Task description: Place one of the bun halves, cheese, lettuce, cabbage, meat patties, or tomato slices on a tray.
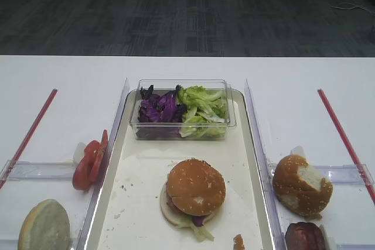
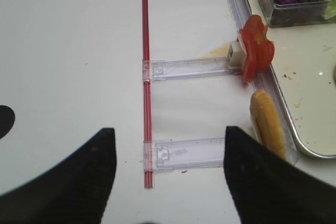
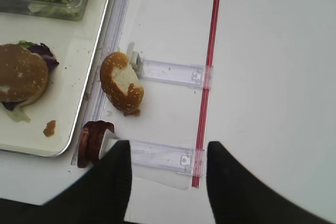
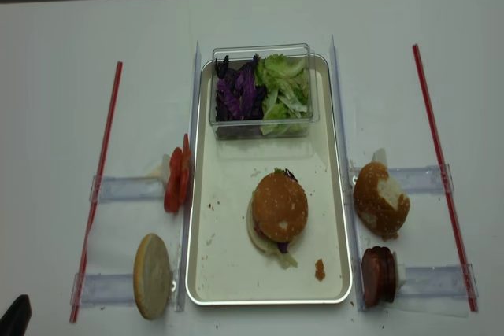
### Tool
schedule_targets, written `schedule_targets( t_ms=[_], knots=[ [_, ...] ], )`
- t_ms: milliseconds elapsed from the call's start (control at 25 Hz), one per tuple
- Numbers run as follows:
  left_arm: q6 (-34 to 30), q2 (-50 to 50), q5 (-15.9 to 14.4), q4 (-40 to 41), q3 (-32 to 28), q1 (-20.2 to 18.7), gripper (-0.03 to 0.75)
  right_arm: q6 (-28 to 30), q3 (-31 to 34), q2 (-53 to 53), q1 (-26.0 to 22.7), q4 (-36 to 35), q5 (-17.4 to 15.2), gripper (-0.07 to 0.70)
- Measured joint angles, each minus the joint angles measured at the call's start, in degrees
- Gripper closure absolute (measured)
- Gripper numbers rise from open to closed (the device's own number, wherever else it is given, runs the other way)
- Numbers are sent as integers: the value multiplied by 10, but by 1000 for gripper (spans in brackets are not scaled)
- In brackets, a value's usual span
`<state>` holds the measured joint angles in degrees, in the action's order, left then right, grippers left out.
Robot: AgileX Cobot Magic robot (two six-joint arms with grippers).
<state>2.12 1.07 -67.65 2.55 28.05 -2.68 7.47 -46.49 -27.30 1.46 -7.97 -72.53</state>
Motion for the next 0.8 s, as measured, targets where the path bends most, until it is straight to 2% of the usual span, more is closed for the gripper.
schedule_targets(
  t_ms=[320, 800],
  knots=[
    [0, 0, 0, 0, 0, 0, 293, -6, 4, 119, 0, 4, -5, 272],
    [0, 0, 0, 0, 0, 0, 293, -5, 99, 274, 0, 14, -12, 272]
  ],
)
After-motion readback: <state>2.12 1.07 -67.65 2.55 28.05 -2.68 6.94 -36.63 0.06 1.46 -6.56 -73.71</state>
